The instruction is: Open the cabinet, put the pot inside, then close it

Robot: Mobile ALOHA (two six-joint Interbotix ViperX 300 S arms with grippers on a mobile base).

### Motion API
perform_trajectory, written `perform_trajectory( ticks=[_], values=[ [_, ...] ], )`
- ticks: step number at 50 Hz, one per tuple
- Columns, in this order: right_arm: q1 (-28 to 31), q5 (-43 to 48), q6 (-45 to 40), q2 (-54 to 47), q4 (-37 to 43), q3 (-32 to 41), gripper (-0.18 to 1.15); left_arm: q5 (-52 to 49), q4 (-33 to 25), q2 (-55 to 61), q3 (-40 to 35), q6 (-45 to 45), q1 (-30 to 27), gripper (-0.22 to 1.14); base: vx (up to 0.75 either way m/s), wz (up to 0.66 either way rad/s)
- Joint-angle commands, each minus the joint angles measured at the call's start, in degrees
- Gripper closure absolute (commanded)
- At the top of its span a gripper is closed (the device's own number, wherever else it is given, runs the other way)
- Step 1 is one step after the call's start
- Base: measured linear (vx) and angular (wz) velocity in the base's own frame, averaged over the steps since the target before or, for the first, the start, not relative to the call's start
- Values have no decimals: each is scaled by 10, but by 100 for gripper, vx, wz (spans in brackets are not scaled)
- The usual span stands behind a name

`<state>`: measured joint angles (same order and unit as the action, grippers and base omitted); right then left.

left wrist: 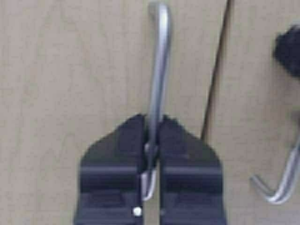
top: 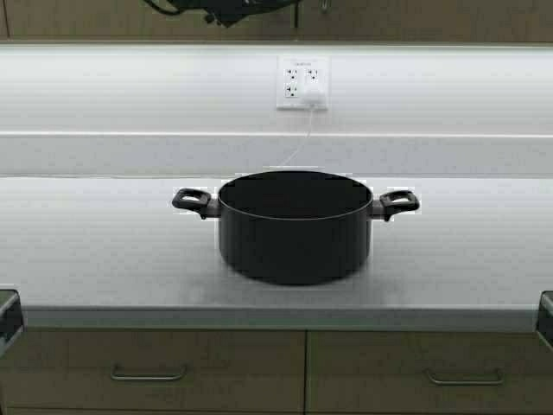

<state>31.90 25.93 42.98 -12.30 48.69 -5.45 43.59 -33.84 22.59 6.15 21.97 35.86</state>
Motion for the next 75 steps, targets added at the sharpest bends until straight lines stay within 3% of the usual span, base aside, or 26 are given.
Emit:
perform_trajectory(
  ticks=[1, 14, 34, 57, 65, 75],
  values=[
    [12, -52, -3, 111, -12, -90, 90, -11, -4, -118, 120, -9, 11, 88, 5, -4],
    [15, -136, -21, 244, -47, -238, 90, -57, 1, -308, 331, -4, 11, 88, 7, -4],
    [15, -215, -22, 388, -62, -363, 90, -147, 1, -515, 483, 36, 6, 88, 0, -2],
    [-14, -283, -26, 475, -69, -430, 89, -354, 1, -723, 546, 67, -101, 88, -3, 1],
    [-46, -319, -26, 498, -75, -436, 90, -407, 1, -743, 541, 76, -144, 88, -6, 1],
    [-98, -388, -52, 552, -118, -446, 90, -418, 1, -726, 528, 83, -149, 88, -6, 2]
  ],
)
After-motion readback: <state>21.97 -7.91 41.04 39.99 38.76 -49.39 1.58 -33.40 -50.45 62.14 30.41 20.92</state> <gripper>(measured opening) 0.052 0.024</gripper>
